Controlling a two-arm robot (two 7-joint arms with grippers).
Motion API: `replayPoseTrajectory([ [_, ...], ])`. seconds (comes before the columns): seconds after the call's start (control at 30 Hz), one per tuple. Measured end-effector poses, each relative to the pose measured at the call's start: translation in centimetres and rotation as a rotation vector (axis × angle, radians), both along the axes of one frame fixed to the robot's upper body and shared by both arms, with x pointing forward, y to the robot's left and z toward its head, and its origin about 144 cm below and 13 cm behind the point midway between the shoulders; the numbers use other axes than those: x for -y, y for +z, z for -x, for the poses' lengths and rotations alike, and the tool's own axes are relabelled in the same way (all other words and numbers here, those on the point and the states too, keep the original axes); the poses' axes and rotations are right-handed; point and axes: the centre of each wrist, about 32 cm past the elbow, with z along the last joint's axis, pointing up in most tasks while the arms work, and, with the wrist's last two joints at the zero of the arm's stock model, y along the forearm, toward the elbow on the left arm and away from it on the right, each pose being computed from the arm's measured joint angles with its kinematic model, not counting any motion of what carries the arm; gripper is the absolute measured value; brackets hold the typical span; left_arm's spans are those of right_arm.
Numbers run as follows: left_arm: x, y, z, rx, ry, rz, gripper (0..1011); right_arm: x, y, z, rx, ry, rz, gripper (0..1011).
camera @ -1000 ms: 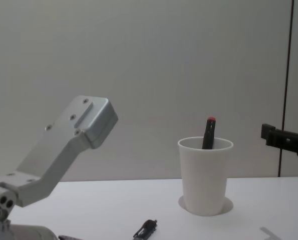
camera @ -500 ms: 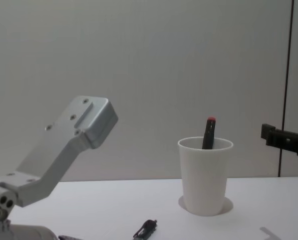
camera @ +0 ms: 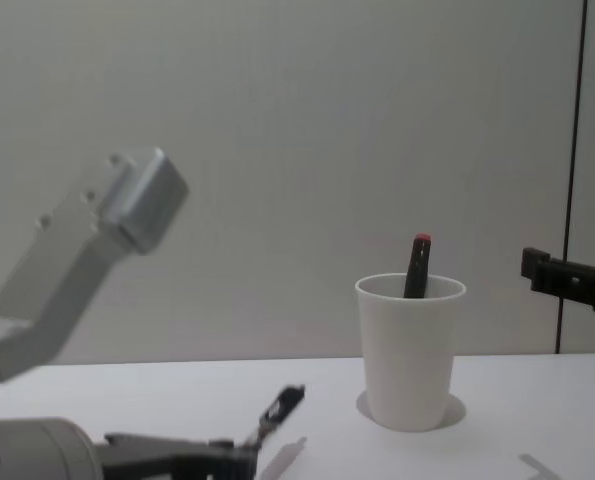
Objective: Place the pen into the pen holder.
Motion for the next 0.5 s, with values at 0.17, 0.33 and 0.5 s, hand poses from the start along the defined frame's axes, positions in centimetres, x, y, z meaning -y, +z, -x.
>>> replayPoseTrajectory([
  [0.17, -0.6, 0.3, 0.1, 0.052, 0.011, 0.069, 126, 0.0, 0.0, 0.0, 0.000, 0.000, 0.000, 1001],
  [0.33, -1.2, 0.6, 0.1, 0.095, 0.013, 0.124, 126, 0.0, 0.0, 0.0, 0.000, 0.000, 0.000, 1001],
  [0.5, -1.9, 1.3, 0.0, 0.163, 0.001, 0.205, 125, 0.0, 0.0, 0.0, 0.000, 0.000, 0.000, 1001],
])
